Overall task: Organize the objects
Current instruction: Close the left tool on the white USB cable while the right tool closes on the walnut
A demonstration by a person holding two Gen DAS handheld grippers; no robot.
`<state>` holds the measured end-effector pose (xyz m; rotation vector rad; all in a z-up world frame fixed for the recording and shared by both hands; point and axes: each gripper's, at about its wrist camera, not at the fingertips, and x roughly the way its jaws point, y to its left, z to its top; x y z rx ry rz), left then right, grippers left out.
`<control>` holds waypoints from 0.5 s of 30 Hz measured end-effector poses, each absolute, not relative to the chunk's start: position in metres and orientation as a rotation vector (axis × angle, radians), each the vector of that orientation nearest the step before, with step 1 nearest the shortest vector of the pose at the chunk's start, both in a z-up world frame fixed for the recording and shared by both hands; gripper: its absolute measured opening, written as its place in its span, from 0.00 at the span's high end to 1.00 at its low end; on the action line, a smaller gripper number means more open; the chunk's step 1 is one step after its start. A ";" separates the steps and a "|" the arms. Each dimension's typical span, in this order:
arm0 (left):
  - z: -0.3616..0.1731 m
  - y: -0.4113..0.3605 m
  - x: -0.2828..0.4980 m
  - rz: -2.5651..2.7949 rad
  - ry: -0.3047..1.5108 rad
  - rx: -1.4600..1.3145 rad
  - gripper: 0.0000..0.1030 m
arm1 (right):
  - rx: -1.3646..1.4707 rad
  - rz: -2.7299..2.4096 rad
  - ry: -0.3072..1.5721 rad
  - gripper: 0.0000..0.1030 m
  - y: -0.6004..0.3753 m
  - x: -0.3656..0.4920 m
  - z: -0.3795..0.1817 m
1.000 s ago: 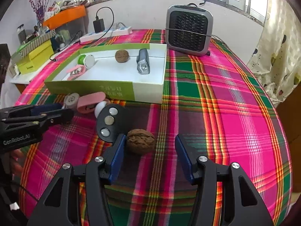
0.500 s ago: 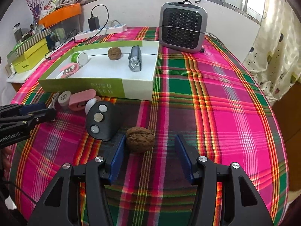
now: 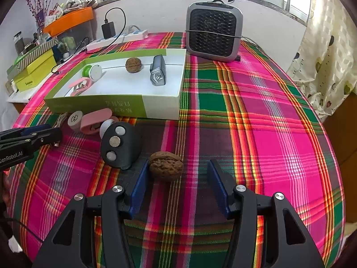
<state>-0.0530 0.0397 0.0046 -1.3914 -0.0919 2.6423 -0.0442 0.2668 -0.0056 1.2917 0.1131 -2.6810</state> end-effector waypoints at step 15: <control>0.004 0.034 -0.052 2.665 -0.083 -1.383 0.74 | 1.291 -2.697 0.090 0.57 0.270 -0.044 -0.005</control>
